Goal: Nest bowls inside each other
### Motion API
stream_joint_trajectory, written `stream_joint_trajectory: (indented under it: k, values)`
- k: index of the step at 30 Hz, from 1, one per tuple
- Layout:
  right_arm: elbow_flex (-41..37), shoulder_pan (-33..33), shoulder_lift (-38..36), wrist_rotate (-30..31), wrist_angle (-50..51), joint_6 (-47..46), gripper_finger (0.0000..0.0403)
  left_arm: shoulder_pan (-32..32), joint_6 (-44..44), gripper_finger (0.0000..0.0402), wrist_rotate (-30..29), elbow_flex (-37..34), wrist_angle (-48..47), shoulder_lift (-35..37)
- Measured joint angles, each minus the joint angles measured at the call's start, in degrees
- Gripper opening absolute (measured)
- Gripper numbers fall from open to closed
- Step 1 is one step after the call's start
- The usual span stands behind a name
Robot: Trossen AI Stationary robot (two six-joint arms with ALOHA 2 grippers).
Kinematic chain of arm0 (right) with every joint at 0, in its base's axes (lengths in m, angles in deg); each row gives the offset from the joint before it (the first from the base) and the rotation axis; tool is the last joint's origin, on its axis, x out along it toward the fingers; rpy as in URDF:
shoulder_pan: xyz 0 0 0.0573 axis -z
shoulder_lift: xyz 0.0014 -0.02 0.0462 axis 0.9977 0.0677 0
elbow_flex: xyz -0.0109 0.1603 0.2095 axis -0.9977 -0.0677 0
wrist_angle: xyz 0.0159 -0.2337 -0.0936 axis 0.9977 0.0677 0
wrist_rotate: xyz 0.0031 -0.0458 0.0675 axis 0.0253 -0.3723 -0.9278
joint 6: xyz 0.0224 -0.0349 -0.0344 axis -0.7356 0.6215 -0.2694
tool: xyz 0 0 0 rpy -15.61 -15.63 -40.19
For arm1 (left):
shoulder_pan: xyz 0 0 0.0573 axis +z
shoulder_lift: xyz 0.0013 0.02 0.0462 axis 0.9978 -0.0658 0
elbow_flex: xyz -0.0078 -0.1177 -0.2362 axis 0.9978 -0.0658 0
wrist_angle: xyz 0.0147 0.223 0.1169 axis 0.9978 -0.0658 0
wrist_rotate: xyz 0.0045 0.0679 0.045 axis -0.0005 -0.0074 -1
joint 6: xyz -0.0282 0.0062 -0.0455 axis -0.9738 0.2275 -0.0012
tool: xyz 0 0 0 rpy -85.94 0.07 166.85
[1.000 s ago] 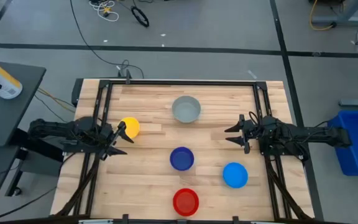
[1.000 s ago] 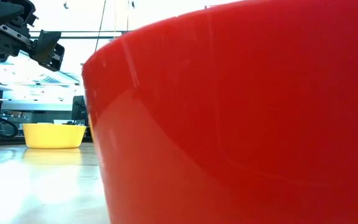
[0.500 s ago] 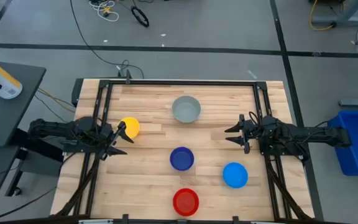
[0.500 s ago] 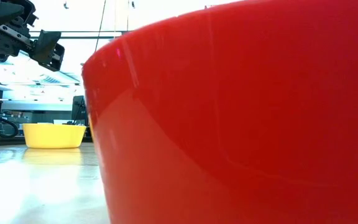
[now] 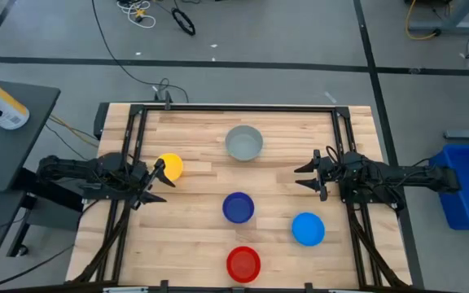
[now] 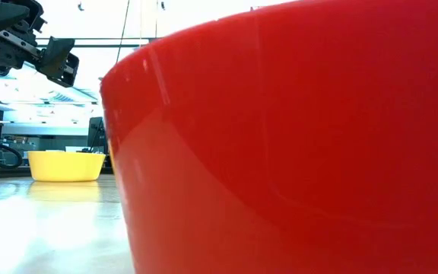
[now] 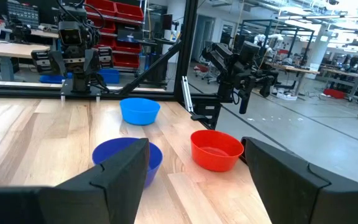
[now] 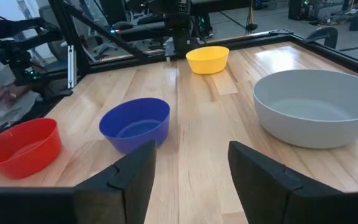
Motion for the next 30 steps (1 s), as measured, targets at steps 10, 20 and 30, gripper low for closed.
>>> stream_joint_trajectory:
  k: [10,20,30]
  values:
    - [0.0,-0.01,-0.01,-0.01,-0.01,0.0,0.0223,0.0,0.0,0.0277,0.0,0.0,0.0,-0.01]
    - [0.0,0.0,-0.01,0.01,-0.01,-0.01,0.0206,-0.01,0.0,0.0277,0.0,0.0,0.0,-0.01]
    - [-0.02,0.01,0.0,-0.01,0.0,0.0,0.0188,0.01,-1.93,0.0277,-4.03,0.0,0.43,0.0]
